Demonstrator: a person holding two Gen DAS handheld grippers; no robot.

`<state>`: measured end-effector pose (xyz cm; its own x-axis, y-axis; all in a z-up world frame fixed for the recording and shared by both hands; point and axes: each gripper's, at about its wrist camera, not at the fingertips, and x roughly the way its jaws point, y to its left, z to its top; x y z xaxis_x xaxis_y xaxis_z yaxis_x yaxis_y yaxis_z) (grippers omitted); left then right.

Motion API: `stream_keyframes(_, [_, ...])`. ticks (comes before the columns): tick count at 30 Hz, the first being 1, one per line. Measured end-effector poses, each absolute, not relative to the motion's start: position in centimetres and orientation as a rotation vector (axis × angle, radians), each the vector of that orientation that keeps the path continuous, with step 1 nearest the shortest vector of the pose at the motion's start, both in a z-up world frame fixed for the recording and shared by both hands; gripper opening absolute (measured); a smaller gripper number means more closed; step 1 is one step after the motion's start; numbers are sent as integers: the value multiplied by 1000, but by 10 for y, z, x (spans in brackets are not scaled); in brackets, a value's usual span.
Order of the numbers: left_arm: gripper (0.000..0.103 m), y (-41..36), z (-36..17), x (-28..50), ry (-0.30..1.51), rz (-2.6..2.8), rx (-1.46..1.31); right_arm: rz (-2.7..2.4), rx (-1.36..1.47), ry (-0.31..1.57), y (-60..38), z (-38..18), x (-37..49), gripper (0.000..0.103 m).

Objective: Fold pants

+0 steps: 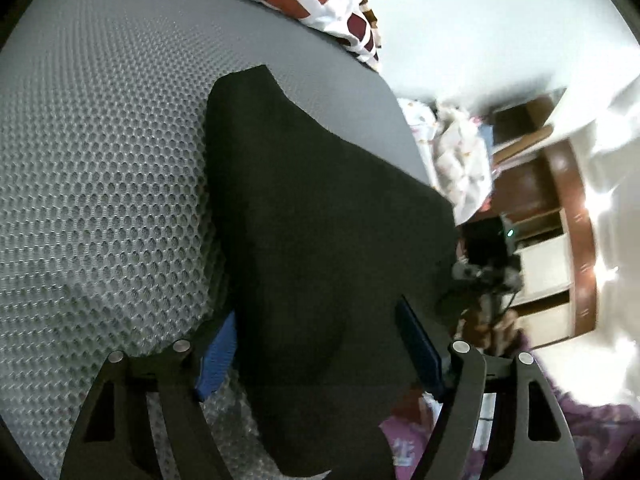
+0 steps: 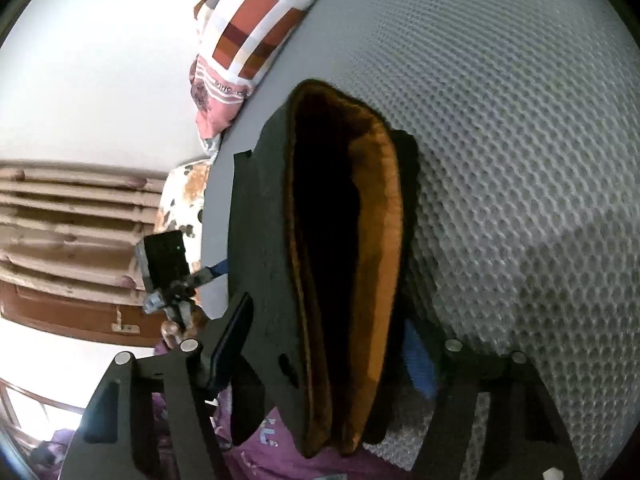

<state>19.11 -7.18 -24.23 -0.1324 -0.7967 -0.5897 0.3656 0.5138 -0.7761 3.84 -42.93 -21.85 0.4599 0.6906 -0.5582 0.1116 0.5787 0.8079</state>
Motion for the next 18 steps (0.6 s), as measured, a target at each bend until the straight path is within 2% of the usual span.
stream_keyframes(6, [78, -74, -243, 197, 1350, -1070, -427, 459, 887, 1050, -415, -220, 44, 69])
stream_keyframes(11, [79, -71, -242, 200, 1367, -1083, -411, 467, 932, 1096, -426, -226, 43, 62])
stream_keyframes(13, [83, -73, -241, 199, 1383, -1085, -403, 461, 968, 1109, -428, -228, 40, 65])
stream_keyframes(18, [81, -85, -234, 192, 1342, -1037, -312, 432, 1033, 1118, -430, -228, 41, 78])
